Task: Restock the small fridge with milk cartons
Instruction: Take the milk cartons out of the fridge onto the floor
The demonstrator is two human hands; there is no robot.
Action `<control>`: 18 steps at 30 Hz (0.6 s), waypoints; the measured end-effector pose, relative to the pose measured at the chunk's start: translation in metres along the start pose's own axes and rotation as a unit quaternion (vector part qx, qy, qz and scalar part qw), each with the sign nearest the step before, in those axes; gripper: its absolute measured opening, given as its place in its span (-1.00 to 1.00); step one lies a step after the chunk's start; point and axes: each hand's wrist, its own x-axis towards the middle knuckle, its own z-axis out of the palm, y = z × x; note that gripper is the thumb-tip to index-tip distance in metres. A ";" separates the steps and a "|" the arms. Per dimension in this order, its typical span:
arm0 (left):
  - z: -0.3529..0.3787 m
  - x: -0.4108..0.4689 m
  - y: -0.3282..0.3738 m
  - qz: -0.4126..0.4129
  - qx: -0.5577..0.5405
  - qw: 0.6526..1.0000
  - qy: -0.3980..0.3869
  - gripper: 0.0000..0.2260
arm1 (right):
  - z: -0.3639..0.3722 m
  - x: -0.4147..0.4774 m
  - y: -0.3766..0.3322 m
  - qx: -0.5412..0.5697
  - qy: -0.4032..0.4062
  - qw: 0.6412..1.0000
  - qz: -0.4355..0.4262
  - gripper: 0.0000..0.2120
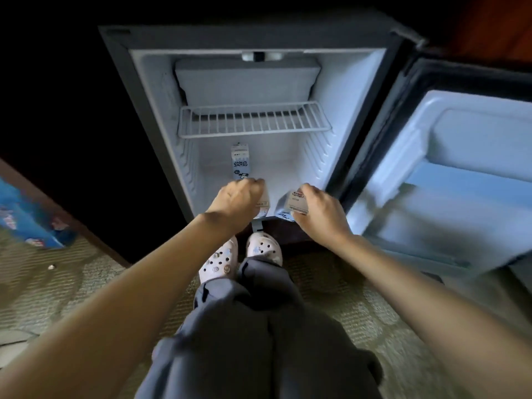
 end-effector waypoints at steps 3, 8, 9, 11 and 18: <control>-0.025 -0.027 0.036 0.029 -0.010 0.999 0.010 -0.74 | -0.044 -0.038 -0.001 0.009 0.010 1.000 0.027 -0.72; -0.055 -0.073 0.108 0.094 -0.023 0.995 0.038 -0.88 | -0.121 -0.118 0.008 -0.009 0.049 0.996 0.074 -0.74; -0.058 -0.083 0.126 0.110 -0.026 0.993 0.039 -0.89 | -0.134 -0.137 0.012 -0.012 0.053 0.995 0.087 -0.74; -0.059 -0.104 0.161 0.146 -0.019 0.988 0.037 -0.88 | -0.156 -0.178 0.019 -0.020 0.054 0.991 0.123 -0.74; -0.016 -0.167 0.261 0.279 0.006 0.960 -0.023 -0.82 | -0.190 -0.326 0.053 0.017 0.065 0.957 0.283 -0.79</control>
